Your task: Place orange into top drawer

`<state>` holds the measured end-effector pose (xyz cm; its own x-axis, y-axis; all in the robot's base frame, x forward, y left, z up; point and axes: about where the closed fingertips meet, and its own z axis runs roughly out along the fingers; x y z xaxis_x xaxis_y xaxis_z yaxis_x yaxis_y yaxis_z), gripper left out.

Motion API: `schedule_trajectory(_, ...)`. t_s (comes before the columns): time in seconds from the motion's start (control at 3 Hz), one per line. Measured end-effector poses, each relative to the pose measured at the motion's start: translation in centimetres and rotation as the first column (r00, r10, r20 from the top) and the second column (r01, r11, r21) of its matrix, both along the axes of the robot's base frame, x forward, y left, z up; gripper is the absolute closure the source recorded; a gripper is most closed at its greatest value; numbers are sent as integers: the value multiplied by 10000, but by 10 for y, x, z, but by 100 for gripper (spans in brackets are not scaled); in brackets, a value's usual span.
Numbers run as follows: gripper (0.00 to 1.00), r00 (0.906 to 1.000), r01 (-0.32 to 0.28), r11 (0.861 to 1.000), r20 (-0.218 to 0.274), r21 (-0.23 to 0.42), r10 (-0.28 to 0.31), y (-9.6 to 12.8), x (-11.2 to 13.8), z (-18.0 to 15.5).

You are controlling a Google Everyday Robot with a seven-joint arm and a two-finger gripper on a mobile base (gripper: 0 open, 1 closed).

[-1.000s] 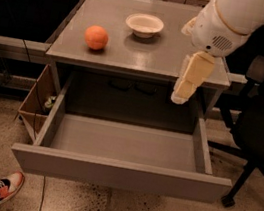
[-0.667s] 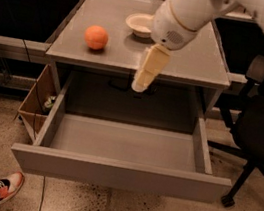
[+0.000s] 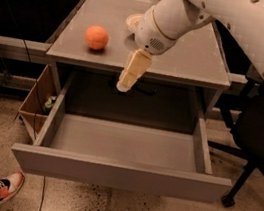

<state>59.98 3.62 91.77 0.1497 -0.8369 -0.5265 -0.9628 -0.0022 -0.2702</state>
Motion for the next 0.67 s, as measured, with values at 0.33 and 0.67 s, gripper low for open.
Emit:
schedule_trajectory(0.33, 0, 9999, 76, 9992, 95, 391, -80, 8, 30, -3)
schedule_trajectory(0.67, 0, 9992, 230, 9934, 305, 1125, -266, 27, 83, -8)
